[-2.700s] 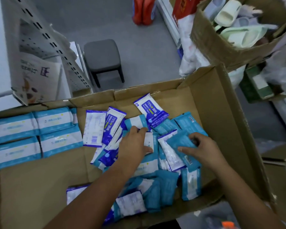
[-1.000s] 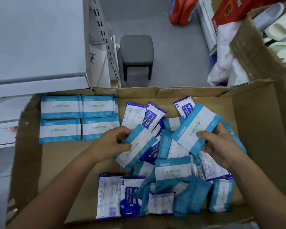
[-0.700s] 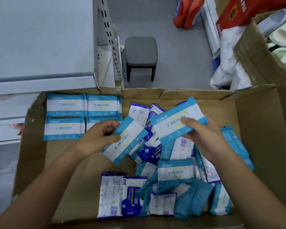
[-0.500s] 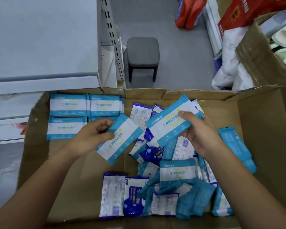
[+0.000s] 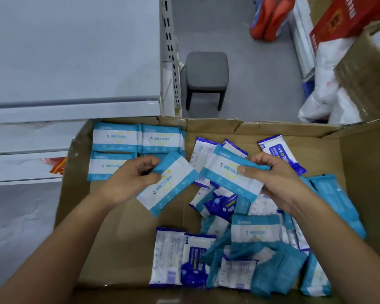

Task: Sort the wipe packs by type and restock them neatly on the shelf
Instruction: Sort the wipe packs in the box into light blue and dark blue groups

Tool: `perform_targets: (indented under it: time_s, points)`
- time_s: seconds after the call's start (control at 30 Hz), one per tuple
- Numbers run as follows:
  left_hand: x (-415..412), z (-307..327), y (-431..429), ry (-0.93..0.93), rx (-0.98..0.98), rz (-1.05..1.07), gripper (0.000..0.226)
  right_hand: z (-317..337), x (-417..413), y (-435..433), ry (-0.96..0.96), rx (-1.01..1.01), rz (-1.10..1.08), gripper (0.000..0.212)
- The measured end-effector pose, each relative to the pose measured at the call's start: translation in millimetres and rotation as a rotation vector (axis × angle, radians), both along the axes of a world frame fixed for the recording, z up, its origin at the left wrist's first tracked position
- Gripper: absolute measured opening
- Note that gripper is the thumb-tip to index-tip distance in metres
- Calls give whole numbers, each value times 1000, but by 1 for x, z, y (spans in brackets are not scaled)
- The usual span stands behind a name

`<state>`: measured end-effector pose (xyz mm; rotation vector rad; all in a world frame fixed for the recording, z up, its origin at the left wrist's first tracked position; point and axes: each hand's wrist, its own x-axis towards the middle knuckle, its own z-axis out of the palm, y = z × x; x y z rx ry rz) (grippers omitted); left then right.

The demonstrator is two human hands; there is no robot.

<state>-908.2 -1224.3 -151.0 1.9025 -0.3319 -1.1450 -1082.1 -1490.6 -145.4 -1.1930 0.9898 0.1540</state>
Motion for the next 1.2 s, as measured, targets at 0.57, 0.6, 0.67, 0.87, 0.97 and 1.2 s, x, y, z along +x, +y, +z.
perform_targets:
  time_s: [0.57,0.6,0.67,0.87,0.97,1.2]
  points:
    - [97,-45,58,-795,669,-569,35,-72,140,93,-80,-540,773,36]
    - [99,-50,56,-859,690,-588,36,-78,147,100,-90,-598,805,37]
    - [100,-58,54,-980,708,-614,37,-87,156,113,-95,-766,871,37]
    - [94,-62,67,-1119,564,-468,36,-97,157,135,-90,-1328,851,42]
    - [84,-57,66,-1163,484,-412,45,-92,148,132,-91,-1285,803,46]
    - [0,-40,-5,-858,85,-415,21,-56,46,42,23,-1036,457,22]
